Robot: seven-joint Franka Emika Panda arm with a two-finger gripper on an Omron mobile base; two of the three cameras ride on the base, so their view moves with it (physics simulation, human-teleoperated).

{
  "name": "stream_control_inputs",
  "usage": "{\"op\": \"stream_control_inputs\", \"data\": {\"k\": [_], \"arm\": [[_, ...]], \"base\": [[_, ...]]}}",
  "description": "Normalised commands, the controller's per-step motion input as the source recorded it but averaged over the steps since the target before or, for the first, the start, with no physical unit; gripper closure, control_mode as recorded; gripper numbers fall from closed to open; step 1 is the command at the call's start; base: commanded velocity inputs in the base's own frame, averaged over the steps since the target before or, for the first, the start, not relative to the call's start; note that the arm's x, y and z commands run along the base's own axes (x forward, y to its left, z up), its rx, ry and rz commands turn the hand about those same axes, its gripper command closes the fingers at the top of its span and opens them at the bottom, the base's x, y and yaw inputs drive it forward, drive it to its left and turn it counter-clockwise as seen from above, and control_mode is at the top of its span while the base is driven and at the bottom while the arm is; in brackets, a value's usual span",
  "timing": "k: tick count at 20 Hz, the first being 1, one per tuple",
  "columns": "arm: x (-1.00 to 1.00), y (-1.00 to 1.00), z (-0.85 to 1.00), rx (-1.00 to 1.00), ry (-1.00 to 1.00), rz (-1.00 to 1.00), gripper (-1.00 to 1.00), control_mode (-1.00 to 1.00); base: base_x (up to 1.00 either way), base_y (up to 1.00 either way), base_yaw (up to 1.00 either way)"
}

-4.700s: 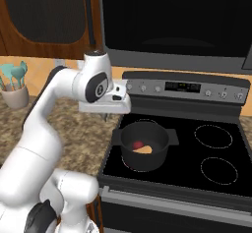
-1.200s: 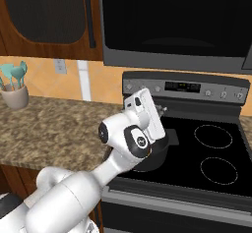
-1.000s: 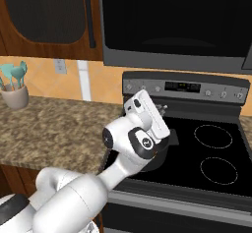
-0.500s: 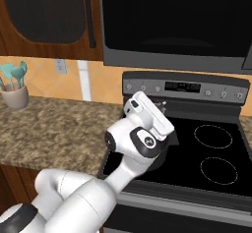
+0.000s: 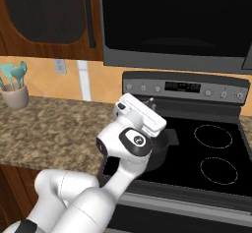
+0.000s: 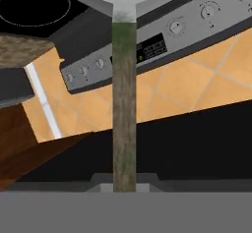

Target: Put the tomato and squash in the pot. Retrieve the spatula and lightly stir the vegetables in the pot.

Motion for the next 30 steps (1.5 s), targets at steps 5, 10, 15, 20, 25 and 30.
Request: {"op": "stream_control_inputs", "data": {"k": [5,10,15,20,25,30], "arm": [[0.00,0.24,-0.08,-0.30,-0.02,0.00,1.00,-1.00],[0.02,0.35,-0.17,-0.09,0.00,-0.01,1.00,-1.00],[0.03,0.24,-0.19,-0.01,0.00,0.00,1.00,-1.00],[0.05,0.18,-0.29,-0.04,0.00,-0.01,1.00,-1.00],[0.08,0.04,-0.41,-0.06,0.03,-0.03,1.00,-1.00],[0.06,0.00,-0.40,-0.04,0.03,-0.07,1.00,-1.00]], "base": [[0.00,0.00,0.00],[0.00,0.00,0.00],[0.00,0.00,0.00],[0.00,0.00,0.00],[0.00,0.00,0.00],[0.00,0.00,0.00]]}}
